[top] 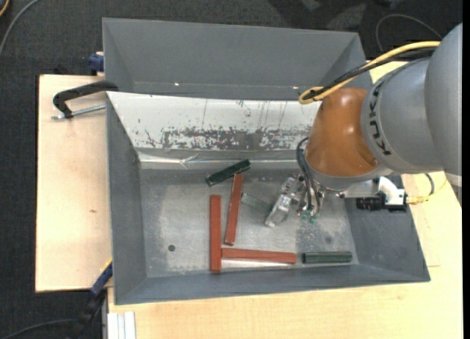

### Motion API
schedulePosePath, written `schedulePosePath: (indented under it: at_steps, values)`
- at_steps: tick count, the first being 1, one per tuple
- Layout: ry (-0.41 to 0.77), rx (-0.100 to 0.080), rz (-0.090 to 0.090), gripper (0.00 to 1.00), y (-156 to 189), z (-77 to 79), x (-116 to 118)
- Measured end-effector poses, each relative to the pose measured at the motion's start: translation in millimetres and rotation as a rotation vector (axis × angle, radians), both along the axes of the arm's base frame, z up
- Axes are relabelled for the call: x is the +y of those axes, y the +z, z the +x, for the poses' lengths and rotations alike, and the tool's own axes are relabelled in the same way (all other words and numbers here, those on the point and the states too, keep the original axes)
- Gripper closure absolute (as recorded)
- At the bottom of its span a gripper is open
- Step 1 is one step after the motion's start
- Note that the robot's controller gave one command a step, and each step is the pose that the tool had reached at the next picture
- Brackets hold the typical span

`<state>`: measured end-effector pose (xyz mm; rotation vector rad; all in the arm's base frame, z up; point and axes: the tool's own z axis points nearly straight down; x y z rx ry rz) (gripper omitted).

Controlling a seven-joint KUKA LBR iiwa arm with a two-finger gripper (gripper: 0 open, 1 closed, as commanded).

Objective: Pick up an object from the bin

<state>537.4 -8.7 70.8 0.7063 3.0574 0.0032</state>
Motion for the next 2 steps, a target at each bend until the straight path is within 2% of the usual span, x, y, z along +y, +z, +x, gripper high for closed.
schedulePosePath:
  at_steps: [1, 2]
  values:
    - [-0.006, -0.008, 0.001, 1.00, 86, 8.4, 22]
    - [-0.007, -0.011, 0.000, 1.00, 169, 16.2, 13]
